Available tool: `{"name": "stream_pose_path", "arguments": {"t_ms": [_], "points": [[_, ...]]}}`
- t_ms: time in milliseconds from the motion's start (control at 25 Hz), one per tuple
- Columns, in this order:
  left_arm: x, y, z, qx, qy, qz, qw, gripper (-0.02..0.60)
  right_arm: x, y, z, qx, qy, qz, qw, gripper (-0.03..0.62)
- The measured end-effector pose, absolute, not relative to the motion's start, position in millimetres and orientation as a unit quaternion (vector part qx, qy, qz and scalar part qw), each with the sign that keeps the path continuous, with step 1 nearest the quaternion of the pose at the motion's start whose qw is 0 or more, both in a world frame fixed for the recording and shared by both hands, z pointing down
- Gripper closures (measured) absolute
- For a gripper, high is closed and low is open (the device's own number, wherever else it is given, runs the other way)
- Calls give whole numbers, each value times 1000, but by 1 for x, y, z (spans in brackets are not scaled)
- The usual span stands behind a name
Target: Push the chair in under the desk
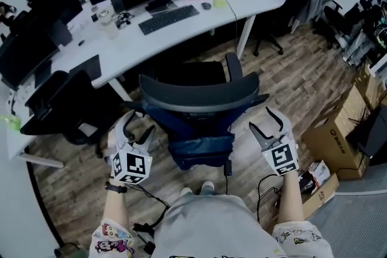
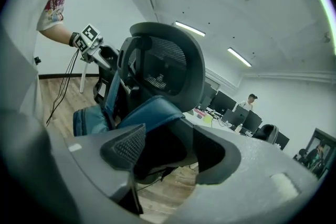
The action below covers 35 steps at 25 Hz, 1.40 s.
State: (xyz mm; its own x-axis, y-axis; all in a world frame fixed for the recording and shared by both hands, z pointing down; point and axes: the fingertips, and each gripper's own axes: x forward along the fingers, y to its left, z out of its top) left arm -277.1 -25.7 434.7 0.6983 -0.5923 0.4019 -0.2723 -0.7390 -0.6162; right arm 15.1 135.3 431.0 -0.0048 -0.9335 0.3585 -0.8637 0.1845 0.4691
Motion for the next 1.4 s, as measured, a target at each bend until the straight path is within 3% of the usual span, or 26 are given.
{"name": "stream_pose_path", "arguments": {"t_ms": [440,760,1400], "points": [[-278,-61,455,-843,238,-362,320,264,44,105,444,606,-689,-93,386,295],[-272,-81,453,-823,250,-374,347,347,48,86,446,587,-692,-117,404,322],[-265,-86,452,-814,283,-376,342,347,65,68,447,592,-683,-138,406,332]]}}
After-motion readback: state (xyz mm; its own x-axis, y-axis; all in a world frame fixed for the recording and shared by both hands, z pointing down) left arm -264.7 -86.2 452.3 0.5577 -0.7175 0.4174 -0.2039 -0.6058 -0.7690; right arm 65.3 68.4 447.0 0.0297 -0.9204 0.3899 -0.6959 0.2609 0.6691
